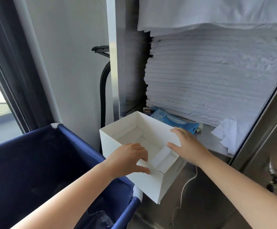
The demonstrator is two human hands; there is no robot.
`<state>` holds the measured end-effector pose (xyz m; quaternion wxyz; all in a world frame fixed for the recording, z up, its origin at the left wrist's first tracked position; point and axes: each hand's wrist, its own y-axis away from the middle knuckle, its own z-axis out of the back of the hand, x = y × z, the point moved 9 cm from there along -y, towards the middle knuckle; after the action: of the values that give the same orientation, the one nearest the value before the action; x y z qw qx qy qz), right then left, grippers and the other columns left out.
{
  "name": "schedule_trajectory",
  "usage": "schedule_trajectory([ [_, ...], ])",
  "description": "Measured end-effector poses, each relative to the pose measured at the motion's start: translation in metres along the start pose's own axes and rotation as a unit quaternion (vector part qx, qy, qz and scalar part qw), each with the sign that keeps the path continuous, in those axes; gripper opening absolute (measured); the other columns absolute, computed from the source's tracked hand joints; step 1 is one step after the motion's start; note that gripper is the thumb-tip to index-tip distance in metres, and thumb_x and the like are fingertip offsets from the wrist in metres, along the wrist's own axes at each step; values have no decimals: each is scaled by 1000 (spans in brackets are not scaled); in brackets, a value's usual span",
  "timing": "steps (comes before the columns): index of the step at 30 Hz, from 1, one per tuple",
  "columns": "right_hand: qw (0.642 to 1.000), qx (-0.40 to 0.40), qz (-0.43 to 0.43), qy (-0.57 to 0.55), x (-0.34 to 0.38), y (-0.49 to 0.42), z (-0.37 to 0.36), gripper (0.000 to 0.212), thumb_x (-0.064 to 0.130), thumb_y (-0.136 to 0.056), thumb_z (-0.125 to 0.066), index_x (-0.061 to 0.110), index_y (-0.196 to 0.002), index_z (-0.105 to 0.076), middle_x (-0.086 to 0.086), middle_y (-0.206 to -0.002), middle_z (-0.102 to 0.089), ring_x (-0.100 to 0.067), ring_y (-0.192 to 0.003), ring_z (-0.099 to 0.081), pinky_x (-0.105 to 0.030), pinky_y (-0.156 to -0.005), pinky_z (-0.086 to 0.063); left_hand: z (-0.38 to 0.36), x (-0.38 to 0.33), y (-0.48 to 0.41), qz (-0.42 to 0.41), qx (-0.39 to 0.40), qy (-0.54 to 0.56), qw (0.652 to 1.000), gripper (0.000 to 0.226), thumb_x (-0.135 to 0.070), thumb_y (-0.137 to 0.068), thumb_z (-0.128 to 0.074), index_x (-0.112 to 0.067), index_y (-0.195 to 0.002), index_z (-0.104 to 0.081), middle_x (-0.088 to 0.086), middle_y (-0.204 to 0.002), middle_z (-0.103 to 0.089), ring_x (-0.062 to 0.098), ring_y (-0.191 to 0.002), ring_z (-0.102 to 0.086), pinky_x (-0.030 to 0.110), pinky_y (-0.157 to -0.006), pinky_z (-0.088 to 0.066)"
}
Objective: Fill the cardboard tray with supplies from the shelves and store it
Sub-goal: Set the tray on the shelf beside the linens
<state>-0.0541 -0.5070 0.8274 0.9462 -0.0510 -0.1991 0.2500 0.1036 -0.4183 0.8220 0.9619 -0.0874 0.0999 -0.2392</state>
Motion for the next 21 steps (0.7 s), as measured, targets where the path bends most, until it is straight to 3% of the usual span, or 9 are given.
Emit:
schedule_trajectory([
  [4,998,49,-48,12,-19,-24,-17,78,54,-92,-46,19,-152,-11,0,-161,-2,-18,-147,1,-41,-118,-12,-3,-1,-6,-3,-4,1,1000,40,-64,-79,-60,-26,-94,-60,-12,-95,-60,8,-91,-49,24,-76,-41],
  [10,991,95,-45,85,-39,-39,-28,81,56,-94,-38,17,-152,3,1,-160,7,-16,-147,6,-36,-117,-4,-9,-3,-15,2,-2,5,1000,40,-65,-78,-60,-27,-89,-60,-13,-92,-60,6,-88,-47,21,-74,-38],
  [15,991,88,-25,99,-46,-43,-26,80,56,-95,-36,17,-152,4,2,-160,9,-15,-147,7,-34,-117,-2,-5,12,-20,41,18,31,999,40,-74,-72,-56,-36,-80,-51,-20,-85,-53,0,-83,-46,15,-70,-39],
  [18,992,86,-25,90,-49,-44,-27,79,57,-95,-33,18,-152,5,3,-160,10,-14,-146,8,-32,-116,1,8,28,-20,70,8,52,996,58,-83,-73,-38,-37,-100,-61,-25,-97,-57,-5,-95,-49,14,-77,-41],
  [21,991,93,-29,93,-52,-45,-31,78,59,-95,-29,19,-152,7,4,-159,12,-15,-146,10,-39,-120,-2,28,46,-29,103,-40,49,993,59,-72,-86,-29,-36,-123,-57,-22,-117,-58,-2,-112,-49,18,-89,-41],
])
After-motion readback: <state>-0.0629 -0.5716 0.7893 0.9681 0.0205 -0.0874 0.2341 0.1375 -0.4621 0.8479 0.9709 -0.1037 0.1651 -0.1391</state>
